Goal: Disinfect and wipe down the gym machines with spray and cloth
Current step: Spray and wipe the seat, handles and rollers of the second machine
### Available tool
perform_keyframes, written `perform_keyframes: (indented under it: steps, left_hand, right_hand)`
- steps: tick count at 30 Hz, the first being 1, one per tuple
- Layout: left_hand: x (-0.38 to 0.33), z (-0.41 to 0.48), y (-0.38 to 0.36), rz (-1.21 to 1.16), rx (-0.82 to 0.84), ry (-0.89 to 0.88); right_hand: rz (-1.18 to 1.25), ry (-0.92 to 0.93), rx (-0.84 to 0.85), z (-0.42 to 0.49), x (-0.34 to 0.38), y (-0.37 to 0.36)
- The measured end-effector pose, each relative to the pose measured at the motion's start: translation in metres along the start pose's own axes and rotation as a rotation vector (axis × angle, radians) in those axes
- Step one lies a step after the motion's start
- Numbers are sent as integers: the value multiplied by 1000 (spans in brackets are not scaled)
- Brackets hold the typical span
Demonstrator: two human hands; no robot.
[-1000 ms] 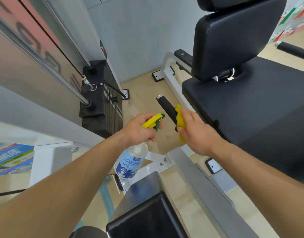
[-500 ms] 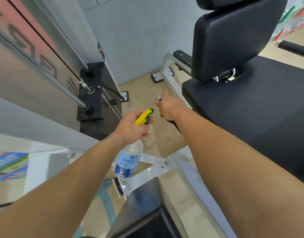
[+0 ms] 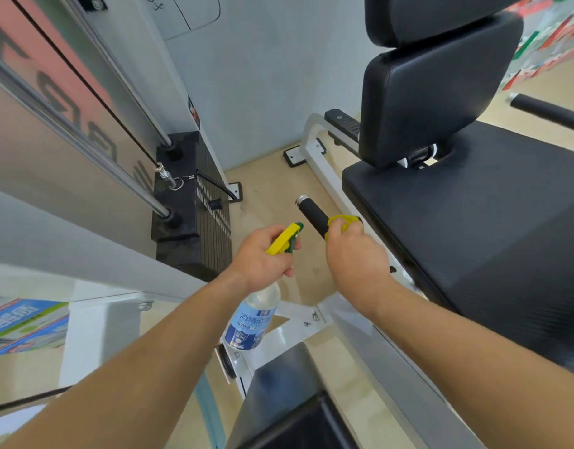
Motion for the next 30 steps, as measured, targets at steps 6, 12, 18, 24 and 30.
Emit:
perform_keyframes:
  steps: [6, 12, 18, 24, 30]
  left_hand:
    - [4, 13, 9, 12, -23, -2]
    - [4, 18, 14, 11, -51, -14]
    - [10, 19, 15, -14, -59, 0]
    - [8, 15, 10, 28, 22, 38]
    - [2, 15, 5, 20, 57, 107]
  right_hand:
    - [181, -117, 51, 55, 0, 5]
    - [604, -147, 103, 98, -20, 2]
    - [587, -131, -146, 111, -14, 11]
    - [664, 36, 31, 46, -38, -3]
    - [1077, -228, -430, -20, -101, -6]
Point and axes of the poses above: each hand's wrist, its own z-axis towards the middle knuckle, its own y-axis out of the back of the hand, x = y × z, the point moved 4 cm from there along z, towards the middle knuckle, and after that the axes turned 15 degrees about y, right-handed, at the moved point
